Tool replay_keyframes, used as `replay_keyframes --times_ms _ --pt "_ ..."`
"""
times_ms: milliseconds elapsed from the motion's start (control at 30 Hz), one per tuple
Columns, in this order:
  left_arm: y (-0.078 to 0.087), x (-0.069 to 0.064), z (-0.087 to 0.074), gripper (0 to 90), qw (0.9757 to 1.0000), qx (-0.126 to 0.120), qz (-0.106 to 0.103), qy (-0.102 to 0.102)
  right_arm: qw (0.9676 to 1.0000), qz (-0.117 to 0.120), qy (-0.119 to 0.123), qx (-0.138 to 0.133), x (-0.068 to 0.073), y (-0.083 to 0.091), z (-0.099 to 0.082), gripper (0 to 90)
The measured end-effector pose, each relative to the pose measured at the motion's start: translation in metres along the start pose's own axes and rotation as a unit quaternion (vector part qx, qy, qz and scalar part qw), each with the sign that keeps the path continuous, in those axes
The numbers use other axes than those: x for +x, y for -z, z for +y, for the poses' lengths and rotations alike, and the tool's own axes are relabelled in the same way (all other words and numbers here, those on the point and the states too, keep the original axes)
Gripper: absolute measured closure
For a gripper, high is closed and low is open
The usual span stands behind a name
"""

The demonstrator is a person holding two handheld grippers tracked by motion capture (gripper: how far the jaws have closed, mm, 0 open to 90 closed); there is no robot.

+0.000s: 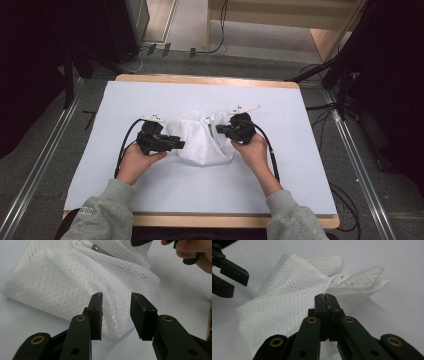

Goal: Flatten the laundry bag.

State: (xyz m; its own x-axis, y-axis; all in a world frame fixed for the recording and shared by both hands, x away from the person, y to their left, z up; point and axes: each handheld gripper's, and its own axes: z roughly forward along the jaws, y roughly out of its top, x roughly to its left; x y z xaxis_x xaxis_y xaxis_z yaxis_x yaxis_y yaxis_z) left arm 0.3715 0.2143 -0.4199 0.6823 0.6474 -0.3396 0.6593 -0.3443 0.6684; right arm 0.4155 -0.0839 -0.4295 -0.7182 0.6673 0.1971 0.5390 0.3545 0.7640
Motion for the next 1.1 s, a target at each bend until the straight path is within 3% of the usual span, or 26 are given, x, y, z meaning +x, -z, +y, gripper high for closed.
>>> replay_keyframes --times_ms 100,200,267,433,467,633,667,733,800,900,933,967,1000,1067,1100 --pt "-0.002 -0.003 0.0 62.1 0.9999 0.008 0.001 -0.01 0.9998 -0.013 0.008 0.009 0.0 -0.004 -0.001 90.0" --pt "-0.001 -0.002 0.0 61.3 0.9998 0.009 0.008 -0.015 0.9997 -0.02 0.004 0.012 -0.006 0.002 -0.003 87.6" --pt "0.002 0.005 0.004 61.1 0.9997 0.009 0.017 -0.013 0.9997 -0.023 -0.004 0.001 -0.011 0.017 -0.004 84.8" --pt "0.007 0.018 0.015 60.2 0.9995 0.003 0.032 -0.002 0.9996 -0.021 -0.017 -0.006 -0.015 0.028 -0.01 81.8" --pt "0.008 0.026 0.021 59.5 0.9991 0.005 0.042 -0.002 0.9996 -0.021 -0.017 -0.002 -0.015 0.027 -0.011 81.3" --pt "0.002 0.04 0.037 56.0 0.9984 0.008 0.056 0.001 0.9994 -0.026 -0.02 0.007 -0.017 0.023 -0.014 76.8" --pt "-0.002 0.047 0.041 53.7 0.9979 0.007 0.064 -0.003 0.999 -0.039 -0.016 0.011 -0.022 0.019 -0.016 72.8" --pt "-0.004 0.05 0.043 49.9 0.9984 0.006 0.056 0.002 0.9987 -0.043 -0.024 0.016 -0.025 0.017 -0.017 71.0" --pt "-0.01 0.055 0.044 46.4 0.9988 0.001 0.047 0.01 0.9976 -0.038 -0.05 0.03 -0.038 0.009 -0.023 60.3" --pt "-0.02 0.063 0.042 46.2 0.999 0.005 0.044 0.013 0.9961 -0.043 -0.065 0.042 -0.044 -0.001 -0.028 51.5" --pt "-0.026 0.067 0.04 48.4 0.9991 0.019 0.026 0.028 0.9958 -0.046 -0.065 0.045 -0.045 -0.004 -0.029 51.4" --pt "-0.026 0.067 0.04 57.0 0.9991 0.019 0.026 0.028 0.9958 -0.046 -0.065 0.045 -0.045 -0.004 -0.029 51.4" --pt "-0.028 0.068 0.039 57.0 0.9988 0.031 0.018 0.032 0.9955 -0.045 -0.066 0.051 -0.045 -0.007 -0.03 53.1" --pt "-0.033 0.066 0.036 70.9 0.9983 0.051 0.018 0.024 0.9954 -0.045 -0.06 0.06 -0.042 -0.012 -0.032 57.2" --pt "-0.035 0.065 0.034 78.2 0.9981 0.055 0.014 0.023 0.9956 -0.049 -0.054 0.059 -0.039 -0.013 -0.031 63.6"
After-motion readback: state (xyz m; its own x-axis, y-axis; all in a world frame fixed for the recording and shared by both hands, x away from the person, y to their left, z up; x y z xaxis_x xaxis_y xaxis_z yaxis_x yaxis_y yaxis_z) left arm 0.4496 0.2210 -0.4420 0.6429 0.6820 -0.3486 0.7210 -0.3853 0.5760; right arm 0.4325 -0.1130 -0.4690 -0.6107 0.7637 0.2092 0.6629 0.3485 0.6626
